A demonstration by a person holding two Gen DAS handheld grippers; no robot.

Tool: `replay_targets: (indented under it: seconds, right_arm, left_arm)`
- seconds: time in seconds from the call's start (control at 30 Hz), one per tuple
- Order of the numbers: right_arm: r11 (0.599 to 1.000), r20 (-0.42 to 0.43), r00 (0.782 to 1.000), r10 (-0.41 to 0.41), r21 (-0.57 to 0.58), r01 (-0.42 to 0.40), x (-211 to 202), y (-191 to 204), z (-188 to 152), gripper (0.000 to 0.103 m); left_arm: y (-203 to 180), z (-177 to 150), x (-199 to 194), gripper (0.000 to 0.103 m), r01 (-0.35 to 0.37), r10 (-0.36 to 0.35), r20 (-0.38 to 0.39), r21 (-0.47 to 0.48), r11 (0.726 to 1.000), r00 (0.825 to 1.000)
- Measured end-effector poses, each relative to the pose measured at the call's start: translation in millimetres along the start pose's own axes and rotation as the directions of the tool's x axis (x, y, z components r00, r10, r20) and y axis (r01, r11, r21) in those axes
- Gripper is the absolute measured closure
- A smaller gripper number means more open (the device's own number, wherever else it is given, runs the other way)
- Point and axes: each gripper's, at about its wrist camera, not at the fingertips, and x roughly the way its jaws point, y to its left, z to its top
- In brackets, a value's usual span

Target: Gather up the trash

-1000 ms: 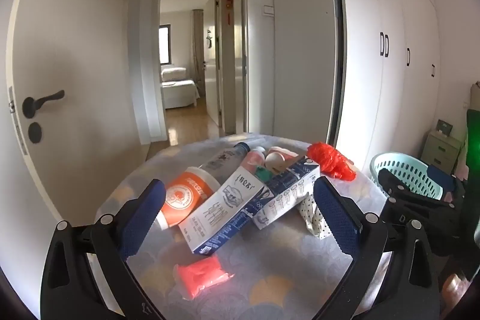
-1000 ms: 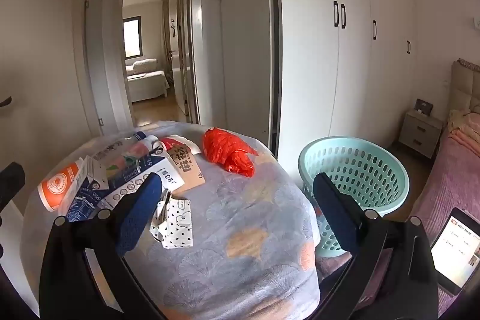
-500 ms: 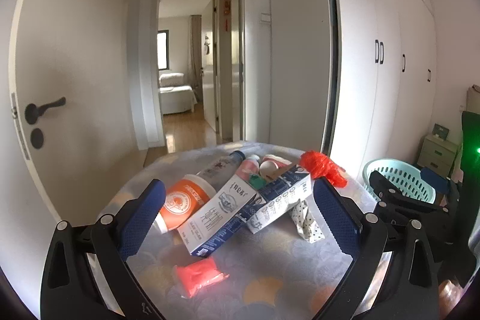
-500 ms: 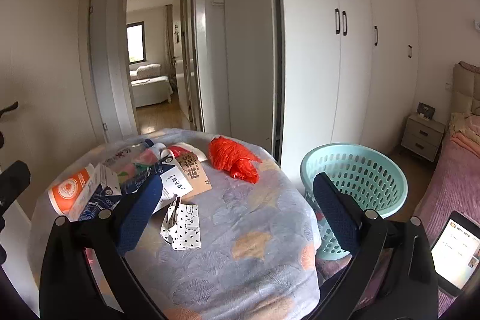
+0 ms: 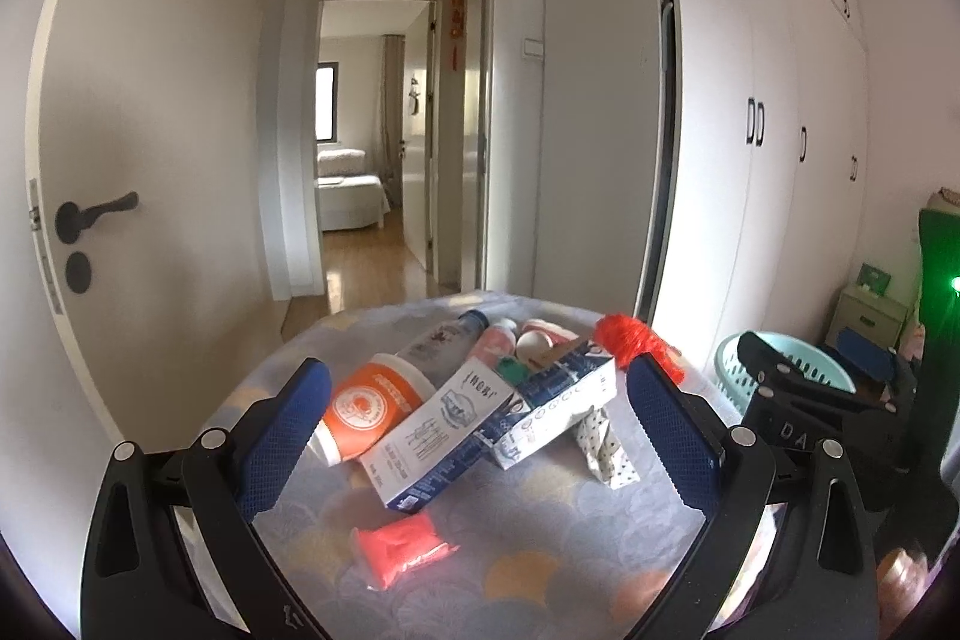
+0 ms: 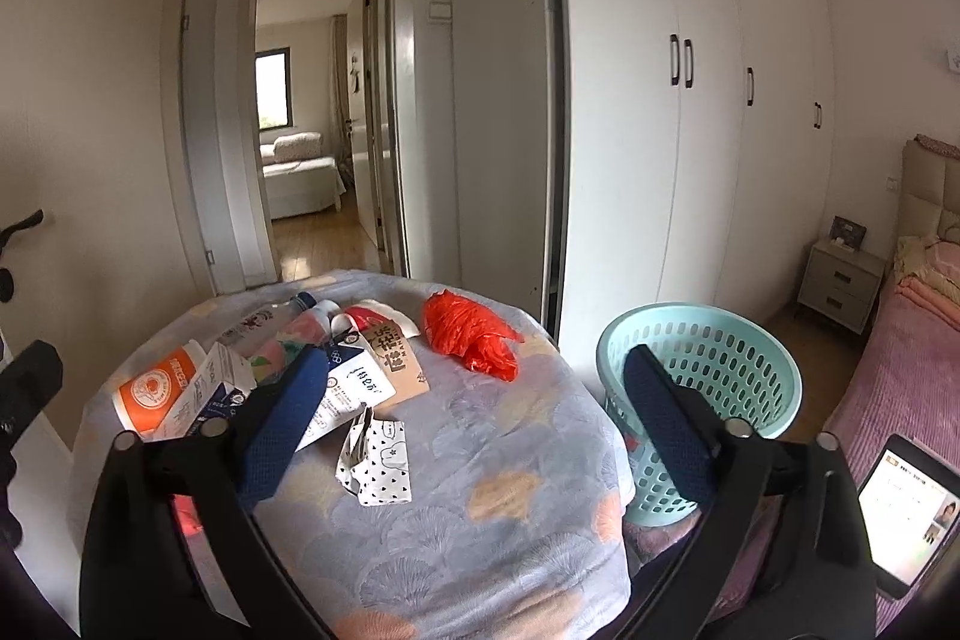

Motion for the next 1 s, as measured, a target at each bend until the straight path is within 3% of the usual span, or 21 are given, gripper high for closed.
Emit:
replay_targets:
  seconds: [0.47,0.6,1.0]
  right_arm:
    - [0.999,-0.057,0.998,0.031,-0.039,-0.033,67.6,7.0,4.4,0.018]
    - [0.999,-0.055,0.998,0.016,-0.049,-0.018,73.1,1.6,-2.3,0.019]
    - [0.999,-0.075,0.997,-0.006,-0.034,0.004,81.9,-11.0,-9.2,0.021]
  left_arm:
    - [0.2,4.7,70.5,0.007,0.017,-0.015,-0.068,0.022,1.0,0.998]
    - [4.7,0.0,85.2,0.008,0.053,-0.051,-0.096,0.015,0.999,0.994]
    - [22.8,-12.2,98.7,0.008,0.069,-0.071,-0.147,-0.021,0.997,0.987]
